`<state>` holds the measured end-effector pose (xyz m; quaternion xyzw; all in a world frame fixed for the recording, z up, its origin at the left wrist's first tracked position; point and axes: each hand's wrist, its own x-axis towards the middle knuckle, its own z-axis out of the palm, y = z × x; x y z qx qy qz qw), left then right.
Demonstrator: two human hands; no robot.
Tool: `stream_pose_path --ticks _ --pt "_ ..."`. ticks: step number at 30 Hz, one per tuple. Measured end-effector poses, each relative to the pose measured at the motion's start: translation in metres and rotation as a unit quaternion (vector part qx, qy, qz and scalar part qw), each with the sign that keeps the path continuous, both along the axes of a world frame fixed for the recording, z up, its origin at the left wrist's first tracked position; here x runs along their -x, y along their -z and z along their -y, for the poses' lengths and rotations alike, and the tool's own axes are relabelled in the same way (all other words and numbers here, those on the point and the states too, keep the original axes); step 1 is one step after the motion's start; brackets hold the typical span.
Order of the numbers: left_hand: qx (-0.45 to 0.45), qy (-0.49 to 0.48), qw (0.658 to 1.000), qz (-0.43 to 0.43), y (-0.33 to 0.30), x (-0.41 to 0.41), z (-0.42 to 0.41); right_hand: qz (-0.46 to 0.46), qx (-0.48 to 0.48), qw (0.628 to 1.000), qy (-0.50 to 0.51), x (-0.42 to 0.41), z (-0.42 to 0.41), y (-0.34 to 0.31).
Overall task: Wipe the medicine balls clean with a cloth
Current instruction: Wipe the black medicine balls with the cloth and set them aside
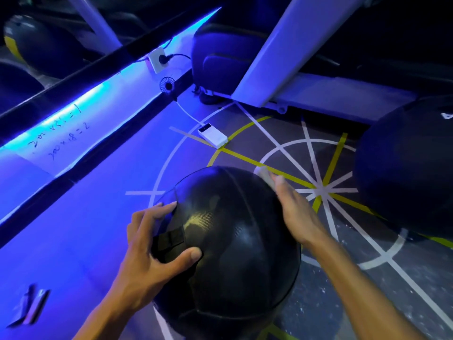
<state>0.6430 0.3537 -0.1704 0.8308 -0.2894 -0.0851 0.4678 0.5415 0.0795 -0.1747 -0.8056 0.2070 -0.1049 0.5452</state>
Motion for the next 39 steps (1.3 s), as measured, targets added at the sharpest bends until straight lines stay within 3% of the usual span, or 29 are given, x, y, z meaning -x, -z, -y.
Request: stream_pose_path --ticks 2,7,15,19,22,26,29,32,34,36,37,39 --pt "0.005 0.001 1.0 0.007 0.0 -0.001 0.0 -0.017 -0.018 1.0 -0.004 -0.004 -0.008 -0.013" --pt "0.004 0.011 0.999 -0.032 0.007 -0.016 -0.02 0.101 0.213 0.964 -0.121 -0.01 -0.06 -0.027" --pt "0.004 0.091 0.979 -0.182 0.0 -0.061 -0.068 0.134 0.148 0.98 0.02 0.043 -0.07 0.035" --pt "-0.035 0.077 0.993 -0.087 -0.048 -0.068 -0.046 0.166 0.185 0.967 0.05 0.051 -0.09 0.044" --pt "-0.07 0.071 0.995 0.006 -0.07 -0.056 -0.005 0.165 0.215 0.962 0.012 0.05 -0.102 0.035" --pt "-0.226 0.091 0.957 0.158 -0.048 -0.05 0.01 0.187 0.328 0.922 -0.084 0.036 -0.133 0.025" --pt "-0.222 0.058 0.965 0.129 -0.04 -0.063 -0.019 0.191 0.387 0.895 -0.117 0.03 -0.152 0.034" --pt "-0.197 0.053 0.973 0.11 -0.041 -0.077 -0.044 0.211 0.272 0.936 -0.078 0.031 -0.142 0.058" --pt "-0.189 0.044 0.976 0.102 -0.041 -0.082 -0.047 0.167 0.069 0.984 0.004 0.029 -0.133 0.084" --pt "-0.187 0.04 0.977 0.094 -0.04 -0.082 -0.045 0.047 -0.176 0.979 0.089 0.024 -0.13 0.09" --pt "-0.188 0.04 0.977 0.095 -0.039 -0.082 -0.044 0.015 -0.232 0.966 0.109 0.024 -0.133 0.09" --pt "-0.189 0.031 0.977 0.096 -0.038 -0.084 -0.043 0.033 -0.18 0.976 0.115 0.019 -0.144 0.071"
